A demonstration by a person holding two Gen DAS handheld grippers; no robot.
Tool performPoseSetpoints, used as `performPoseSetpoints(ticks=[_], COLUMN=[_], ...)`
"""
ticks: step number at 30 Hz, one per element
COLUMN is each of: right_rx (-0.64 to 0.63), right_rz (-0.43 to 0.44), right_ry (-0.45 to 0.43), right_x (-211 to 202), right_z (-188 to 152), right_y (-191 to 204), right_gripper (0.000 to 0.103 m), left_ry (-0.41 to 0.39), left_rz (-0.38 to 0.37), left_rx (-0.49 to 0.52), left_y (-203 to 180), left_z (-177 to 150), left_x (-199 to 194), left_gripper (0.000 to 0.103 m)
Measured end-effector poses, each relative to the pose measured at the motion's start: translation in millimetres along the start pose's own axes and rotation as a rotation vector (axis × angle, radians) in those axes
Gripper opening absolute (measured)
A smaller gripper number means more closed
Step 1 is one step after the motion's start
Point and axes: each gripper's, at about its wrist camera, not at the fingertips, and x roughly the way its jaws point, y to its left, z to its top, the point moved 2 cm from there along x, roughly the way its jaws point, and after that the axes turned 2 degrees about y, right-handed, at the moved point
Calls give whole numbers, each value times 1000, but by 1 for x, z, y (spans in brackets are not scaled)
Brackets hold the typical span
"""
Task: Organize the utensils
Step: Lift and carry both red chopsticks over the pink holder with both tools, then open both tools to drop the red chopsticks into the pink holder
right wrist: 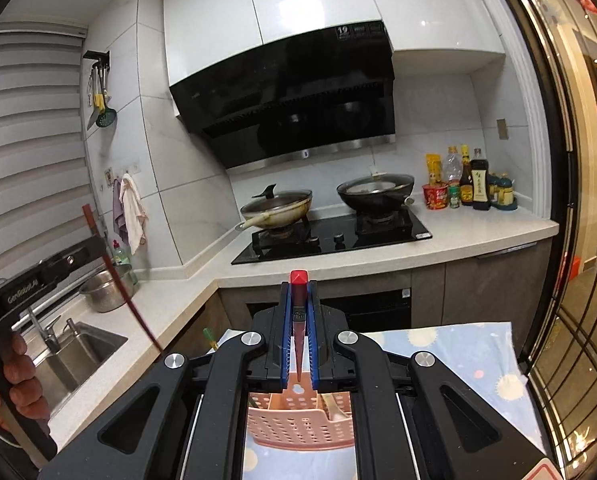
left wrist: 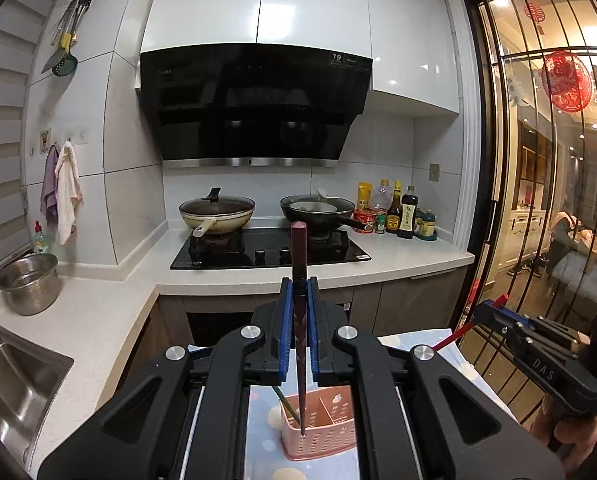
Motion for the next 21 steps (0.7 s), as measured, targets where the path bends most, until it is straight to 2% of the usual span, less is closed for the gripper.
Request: performPoseSetpoints(ticks=[5,13,15,17,19,20,21], right_rx=[-14,-13,-3,2,7,8,9], right_rz=[3,-32,-43,-53,-58,-59,-59], right_ry=[64,141,130,114,94,86,82], right_x=[33,68,66,61,56,51,47], right_z=[-20,-50,-55,-57,-57,-58,-58], right_y=[0,-7,-9,-11,-12,-12,-13], right_gripper=[7,7,12,27,34,37,38], left_ry=[41,143,162,162,170,169,162], left_rz=[-5,-14,-5,23,36,43,57], left_rx=[0,-7,-6,4,13,10,12], left_y=[1,-2,-1,-3,-6,-6,-7], left_z=[-10,-50,-58,-63,-69,-71,-73], left_x=[32,72,76,76,74,72,69], left_gripper=[7,7,7,8,19,35,45])
